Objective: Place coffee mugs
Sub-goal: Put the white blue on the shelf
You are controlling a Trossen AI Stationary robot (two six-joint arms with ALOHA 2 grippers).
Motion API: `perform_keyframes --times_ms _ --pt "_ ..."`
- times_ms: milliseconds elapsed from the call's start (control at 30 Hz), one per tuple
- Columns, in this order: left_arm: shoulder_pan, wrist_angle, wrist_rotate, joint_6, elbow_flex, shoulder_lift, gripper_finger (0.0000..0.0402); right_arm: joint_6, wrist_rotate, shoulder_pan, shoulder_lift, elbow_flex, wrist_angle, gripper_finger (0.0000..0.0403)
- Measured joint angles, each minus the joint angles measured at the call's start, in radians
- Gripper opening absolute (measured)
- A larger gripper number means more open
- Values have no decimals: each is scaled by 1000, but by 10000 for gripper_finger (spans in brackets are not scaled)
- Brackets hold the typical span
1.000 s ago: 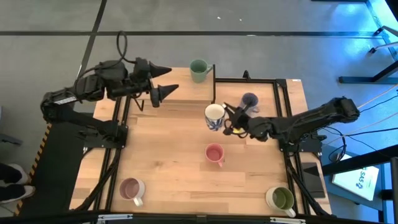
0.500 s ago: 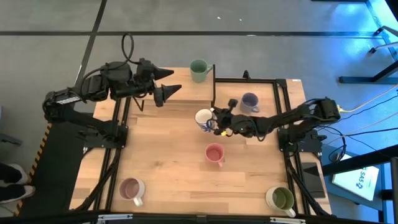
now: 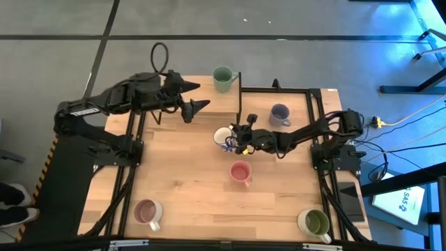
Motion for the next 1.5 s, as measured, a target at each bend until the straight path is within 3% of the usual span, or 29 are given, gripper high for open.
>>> perform_keyframes --times_ms 233,733,867,1200,1333,1500 --pt "-6 2 -1 -3 0 26 394 -1 19 0 60 -3 51 1" --pt "-6 -1 17 -5 0 43 394 36 19 0 65 -104 127 12" --pt "-6 -5 74 -18 0 45 394 26 -55 -1 64 -101 102 53" --pt "-14 -64 103 11 0 45 394 80 -140 1 63 -96 3 210" --pt "-28 -93 159 61 1 62 394 114 -196 0 62 -95 -19 227" --pt "-46 -150 268 117 1 122 394 115 -223 1 29 -97 -80 218"
